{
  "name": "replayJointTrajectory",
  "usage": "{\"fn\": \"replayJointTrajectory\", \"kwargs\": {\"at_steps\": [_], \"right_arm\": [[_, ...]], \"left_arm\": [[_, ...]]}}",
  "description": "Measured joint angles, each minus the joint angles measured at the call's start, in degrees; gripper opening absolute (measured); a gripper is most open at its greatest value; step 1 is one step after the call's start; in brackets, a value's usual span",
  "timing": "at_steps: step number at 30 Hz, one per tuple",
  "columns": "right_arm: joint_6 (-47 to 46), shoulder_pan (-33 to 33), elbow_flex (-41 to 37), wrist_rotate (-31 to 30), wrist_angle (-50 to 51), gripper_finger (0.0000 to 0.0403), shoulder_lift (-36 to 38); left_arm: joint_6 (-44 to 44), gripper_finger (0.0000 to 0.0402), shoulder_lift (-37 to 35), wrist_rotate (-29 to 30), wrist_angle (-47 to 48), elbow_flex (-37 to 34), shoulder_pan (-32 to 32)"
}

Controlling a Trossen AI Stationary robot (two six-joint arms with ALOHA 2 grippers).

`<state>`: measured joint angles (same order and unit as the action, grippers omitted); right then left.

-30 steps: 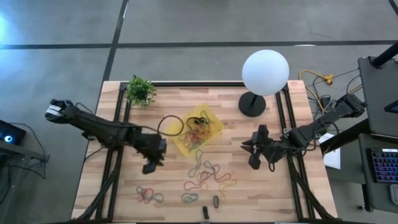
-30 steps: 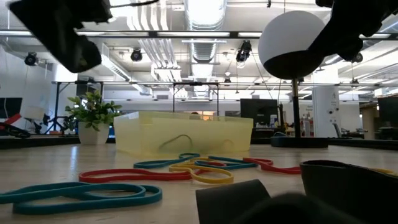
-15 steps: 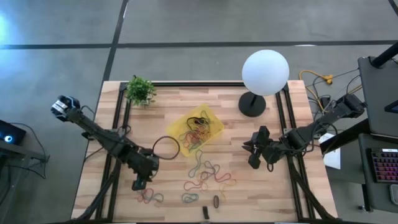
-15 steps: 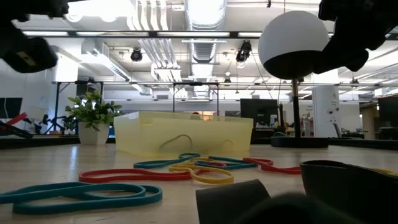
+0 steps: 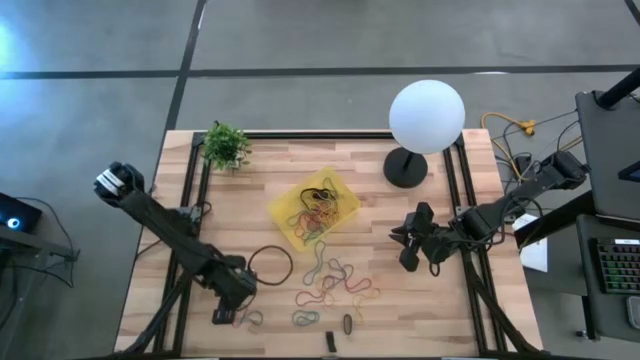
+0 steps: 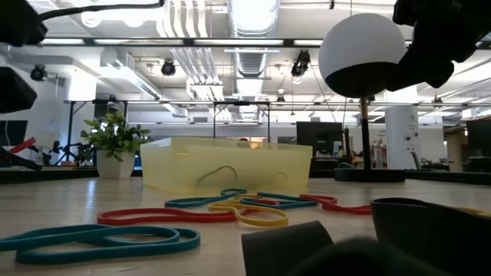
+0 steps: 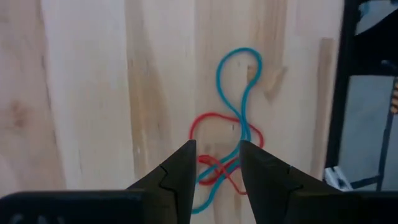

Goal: Pick and place rubber bands into bin
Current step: Put the red rubber band into the yellow bin

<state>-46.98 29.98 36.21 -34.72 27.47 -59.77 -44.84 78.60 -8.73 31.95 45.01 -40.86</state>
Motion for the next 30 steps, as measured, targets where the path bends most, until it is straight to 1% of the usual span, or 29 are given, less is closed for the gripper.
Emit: {"fn": "replayJointTrajectory", "kwargs": {"at_steps": [6,12,17,24,30], "right_arm": [[0.0,0.0,0.0,0.0,-0.8,0.0057,0.0],[0.0,0.0,0.0,0.0,-1.2,0.0057,0.0],[0.0,0.0,0.0,0.0,-1.3,0.0057,0.0],[0.0,0.0,0.0,0.0,-1.4,0.0057,0.0],[0.0,0.0,0.0,0.0,-1.6,0.0057,0.0]], "left_arm": [[0.0,0.0107,3.7,0.0,-0.7,0.0,-1.9],[-1.0,0.0107,5.6,0.0,-3.4,0.0,-3.1],[-2.2,0.0107,7.0,0.5,-3.0,0.0,-3.4],[-2.9,0.0107,11.0,1.1,-3.1,0.5,-4.2],[-3.1,0.0107,12.0,1.8,-1.2,1.3,-5.4]]}}
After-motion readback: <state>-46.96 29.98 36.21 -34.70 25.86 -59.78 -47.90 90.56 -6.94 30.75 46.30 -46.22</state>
